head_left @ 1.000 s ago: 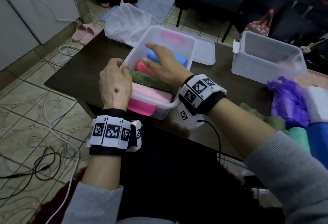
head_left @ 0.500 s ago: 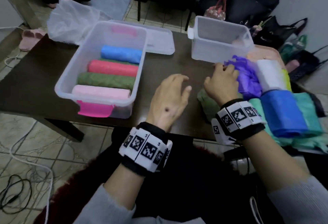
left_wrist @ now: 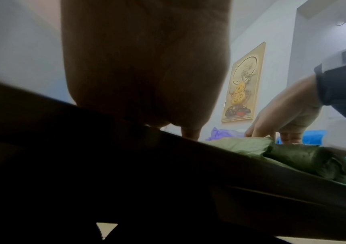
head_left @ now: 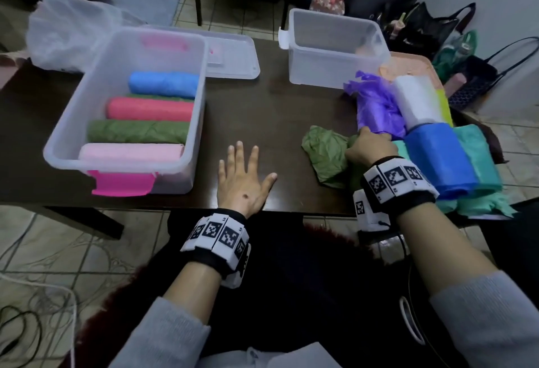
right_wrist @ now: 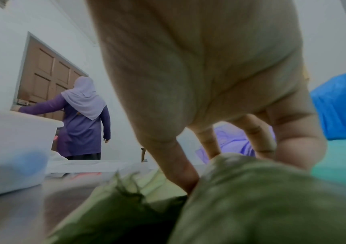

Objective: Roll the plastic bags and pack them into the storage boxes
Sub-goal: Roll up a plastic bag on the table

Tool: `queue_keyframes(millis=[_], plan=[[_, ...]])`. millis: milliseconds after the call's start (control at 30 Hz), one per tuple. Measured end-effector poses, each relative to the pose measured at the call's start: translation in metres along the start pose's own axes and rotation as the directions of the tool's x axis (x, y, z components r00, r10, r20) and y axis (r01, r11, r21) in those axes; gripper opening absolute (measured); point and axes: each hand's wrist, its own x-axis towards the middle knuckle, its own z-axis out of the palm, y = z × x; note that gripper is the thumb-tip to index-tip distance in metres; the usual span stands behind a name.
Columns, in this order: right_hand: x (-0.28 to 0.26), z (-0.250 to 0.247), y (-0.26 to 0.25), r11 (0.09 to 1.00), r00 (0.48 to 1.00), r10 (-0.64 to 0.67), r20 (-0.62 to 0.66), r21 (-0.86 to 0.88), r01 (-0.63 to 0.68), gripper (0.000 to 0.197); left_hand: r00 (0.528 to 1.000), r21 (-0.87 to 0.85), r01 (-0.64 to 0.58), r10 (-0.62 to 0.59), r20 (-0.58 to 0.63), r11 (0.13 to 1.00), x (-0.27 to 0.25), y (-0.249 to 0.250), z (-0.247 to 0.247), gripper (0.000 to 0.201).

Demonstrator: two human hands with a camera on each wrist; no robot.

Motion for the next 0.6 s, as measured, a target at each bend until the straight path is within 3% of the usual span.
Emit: queue_keyframes(millis=[200,333,467,533,567,600], plan=[[0.000,0.002,-0.002,0.980,0.991,-0.130,0.025,0.155,0.124,0.055,1.000,-0.039,0.014,-0.014,-0.006,0.999,0.000,0.006,-0.006,0.072],[-0.011,0.010,-0.025,0.941,0.970,-0.239,0.037,0.254,0.222,0.055,0.990,-0.209,0.035,-0.062,-0.124,0.977,0.006,0.018,-0.024,0.069],[-0.026,0.011,-0.043,0.925,0.926,-0.375,0.037,0.075,0.372,0.048,0.981,-0.484,0.135,-0.184,-0.054,0.864,0.027,0.021,-0.035,0.063],[-0.032,0.007,-0.049,0.863,0.858,-0.505,-0.093,-0.086,0.498,0.046,0.965,-0.574,0.198,-0.259,-0.026,0.794,0.037,0.018,-0.041,0.047],[-0.035,0.003,-0.052,0.778,0.773,-0.624,-0.115,-0.178,0.602,0.046,0.962,-0.607,0.204,-0.271,-0.020,0.768,0.041,0.016,-0.044,0.040],[-0.039,-0.001,-0.053,0.674,0.681,-0.730,-0.058,-0.223,0.704,0.045,0.962,-0.643,0.194,-0.272,-0.023,0.741,0.043,0.016,-0.047,0.035]])
